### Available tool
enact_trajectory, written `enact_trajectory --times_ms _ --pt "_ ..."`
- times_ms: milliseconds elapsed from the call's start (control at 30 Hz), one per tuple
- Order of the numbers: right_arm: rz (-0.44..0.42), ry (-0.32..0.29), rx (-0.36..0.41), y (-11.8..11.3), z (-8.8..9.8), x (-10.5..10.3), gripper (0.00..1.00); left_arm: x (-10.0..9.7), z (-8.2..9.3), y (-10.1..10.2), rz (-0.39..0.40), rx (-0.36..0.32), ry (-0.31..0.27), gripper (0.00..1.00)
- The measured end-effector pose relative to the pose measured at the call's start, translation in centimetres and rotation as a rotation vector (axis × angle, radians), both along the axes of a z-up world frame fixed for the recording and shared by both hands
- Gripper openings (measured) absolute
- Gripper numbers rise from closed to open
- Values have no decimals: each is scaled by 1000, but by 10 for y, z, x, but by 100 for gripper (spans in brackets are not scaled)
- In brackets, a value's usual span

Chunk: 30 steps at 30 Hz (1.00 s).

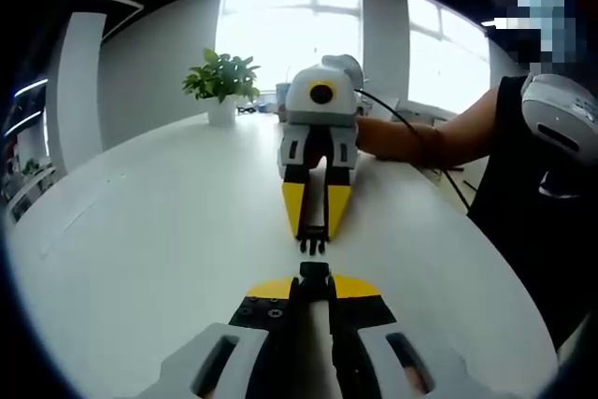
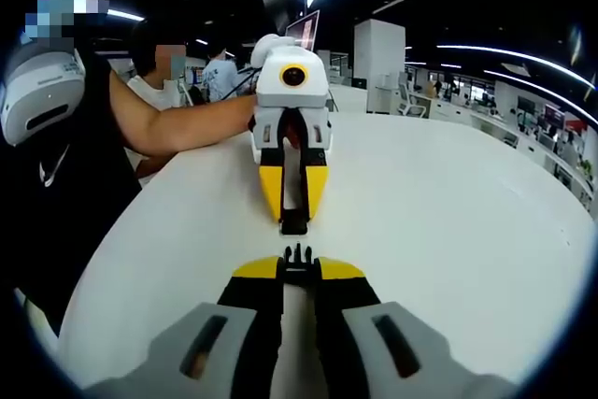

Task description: Snap the two parts of the plastic buckle together until the buckle closes and remains connected.

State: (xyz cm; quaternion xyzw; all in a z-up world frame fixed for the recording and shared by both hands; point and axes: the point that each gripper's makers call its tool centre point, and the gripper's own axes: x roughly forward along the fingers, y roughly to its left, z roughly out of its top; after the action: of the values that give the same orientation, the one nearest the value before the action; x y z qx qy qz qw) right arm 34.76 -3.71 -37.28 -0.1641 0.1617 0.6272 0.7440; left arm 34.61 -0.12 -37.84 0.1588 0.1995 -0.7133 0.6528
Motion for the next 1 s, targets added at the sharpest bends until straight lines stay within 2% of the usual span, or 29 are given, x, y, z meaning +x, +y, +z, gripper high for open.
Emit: enact_trajectory --times_ms 1000 --pt "21 -20 11 6 0 -4 11 -4 0 -5 -13 -12 4 11"
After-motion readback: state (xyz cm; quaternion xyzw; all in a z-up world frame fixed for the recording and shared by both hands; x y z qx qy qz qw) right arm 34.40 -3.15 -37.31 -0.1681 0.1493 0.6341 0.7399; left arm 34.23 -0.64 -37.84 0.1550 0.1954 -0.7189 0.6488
